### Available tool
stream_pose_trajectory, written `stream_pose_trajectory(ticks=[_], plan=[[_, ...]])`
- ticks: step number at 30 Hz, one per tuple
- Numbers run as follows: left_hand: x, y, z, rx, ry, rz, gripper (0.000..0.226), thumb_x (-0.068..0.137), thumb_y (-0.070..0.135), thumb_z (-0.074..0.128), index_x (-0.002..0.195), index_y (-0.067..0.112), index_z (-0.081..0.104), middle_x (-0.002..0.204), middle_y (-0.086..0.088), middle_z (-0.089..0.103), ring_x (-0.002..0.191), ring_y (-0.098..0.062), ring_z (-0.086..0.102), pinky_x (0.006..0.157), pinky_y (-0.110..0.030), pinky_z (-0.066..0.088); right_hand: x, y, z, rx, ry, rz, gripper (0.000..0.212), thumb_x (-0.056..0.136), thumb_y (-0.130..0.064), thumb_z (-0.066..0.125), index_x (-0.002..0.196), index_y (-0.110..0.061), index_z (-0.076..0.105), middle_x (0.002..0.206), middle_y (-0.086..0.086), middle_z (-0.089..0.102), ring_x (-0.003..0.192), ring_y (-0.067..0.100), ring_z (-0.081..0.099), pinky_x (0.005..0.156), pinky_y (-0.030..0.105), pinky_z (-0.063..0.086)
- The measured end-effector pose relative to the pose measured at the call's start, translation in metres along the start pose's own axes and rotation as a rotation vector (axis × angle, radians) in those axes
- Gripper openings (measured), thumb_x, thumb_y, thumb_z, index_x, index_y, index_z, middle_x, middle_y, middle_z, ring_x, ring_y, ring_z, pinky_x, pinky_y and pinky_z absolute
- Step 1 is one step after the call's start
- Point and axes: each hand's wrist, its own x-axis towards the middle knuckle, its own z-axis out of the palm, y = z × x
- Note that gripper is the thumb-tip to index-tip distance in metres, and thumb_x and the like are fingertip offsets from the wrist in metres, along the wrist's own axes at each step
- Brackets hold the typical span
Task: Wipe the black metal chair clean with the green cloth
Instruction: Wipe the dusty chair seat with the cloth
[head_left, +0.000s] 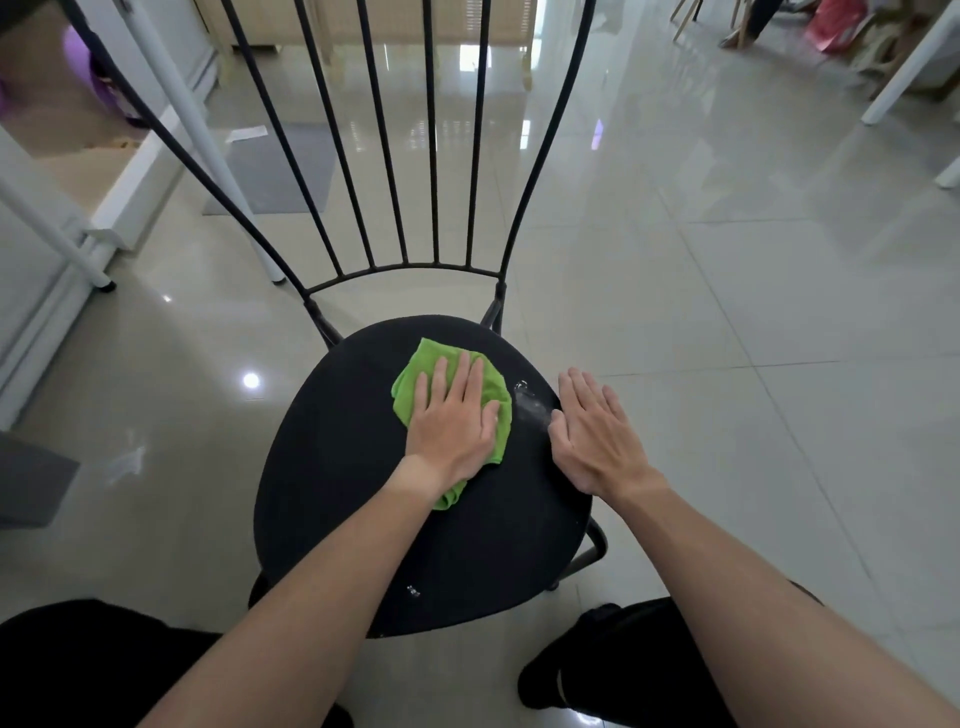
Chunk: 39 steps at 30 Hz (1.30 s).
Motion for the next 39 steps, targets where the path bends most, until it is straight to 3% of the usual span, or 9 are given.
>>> stream_pose_trajectory(ticks=[8,12,18,22,28,32,36,39], plan=[[0.010,0.031,0.009,0.047,-0.037,0.232,0.063,0.104,0.045,0.024,0.158,0.018,0.008,0.166,0.000,0.005,0.153,-0.027,0.000,0.124,-0.046,0.001,-0.019,0.016,0.001,0.068,-0.072,-0.001,0.068,0.093,-0.036,0.013,0.156,-0.010,0.013,0.164,0.006,0.012,0.152,0.017,0.004,0.123,0.037,0.001],[-0.009,0.037,0.013,0.053,-0.041,0.302,0.066,0.099,0.047,0.015,0.158,0.018,0.013,0.166,0.000,0.010,0.153,-0.024,0.003,0.124,-0.045,0.003,-0.020,0.015,0.004,0.093,-0.117,-0.014,0.073,0.089,-0.039,0.006,0.155,-0.012,0.019,0.164,0.004,0.017,0.151,0.017,0.007,0.123,0.039,0.002],[-0.054,0.035,0.020,0.060,-0.010,0.380,0.063,0.101,0.046,0.021,0.157,0.017,0.019,0.165,0.000,0.017,0.153,-0.023,0.008,0.123,-0.046,0.012,-0.023,0.014,-0.008,0.102,-0.156,-0.026,0.057,0.102,-0.025,0.021,0.156,-0.010,0.012,0.165,0.003,0.010,0.151,0.014,0.003,0.123,0.036,-0.002],[-0.089,0.015,0.019,0.088,-0.014,0.413,0.062,0.103,0.046,0.022,0.158,0.020,0.011,0.166,0.004,0.010,0.153,-0.019,0.003,0.124,-0.044,0.010,-0.026,0.012,-0.015,0.126,-0.153,-0.071,0.056,0.102,-0.023,0.024,0.156,-0.013,0.012,0.165,0.003,0.011,0.151,0.014,0.003,0.123,0.035,-0.001],[-0.137,-0.029,0.009,0.099,-0.008,0.325,0.061,0.104,0.047,0.021,0.158,0.023,0.012,0.165,0.008,0.011,0.152,-0.013,0.006,0.121,-0.041,0.013,-0.025,0.010,-0.015,0.143,-0.150,-0.097,0.066,0.092,-0.032,0.014,0.155,-0.015,0.017,0.164,0.003,0.016,0.151,0.015,0.006,0.123,0.037,0.001],[-0.130,-0.047,0.005,0.085,0.033,0.151,0.062,0.102,0.047,0.018,0.157,0.020,0.018,0.164,0.005,0.016,0.152,-0.016,0.012,0.122,-0.041,0.010,-0.025,0.010,-0.015,0.107,-0.151,-0.099,0.056,0.101,-0.023,0.022,0.156,-0.015,0.014,0.164,0.003,0.014,0.151,0.015,0.005,0.123,0.037,0.000],[-0.093,-0.017,0.006,0.016,0.042,-0.015,0.069,0.097,0.049,0.009,0.158,0.017,0.012,0.165,-0.003,0.012,0.153,-0.027,0.007,0.124,-0.047,0.006,-0.024,0.008,-0.019,0.108,-0.161,-0.095,0.055,0.101,-0.022,0.022,0.155,-0.013,0.015,0.164,0.003,0.017,0.151,0.015,0.006,0.123,0.038,0.001],[-0.076,0.017,0.010,-0.018,0.030,-0.010,0.072,0.095,0.050,0.007,0.158,0.016,0.008,0.166,-0.004,0.007,0.153,-0.029,0.002,0.123,-0.048,0.001,-0.021,0.007,-0.023,0.102,-0.186,-0.085,0.055,0.101,-0.023,0.019,0.155,-0.012,0.018,0.163,0.002,0.019,0.151,0.016,0.008,0.123,0.040,0.002]])
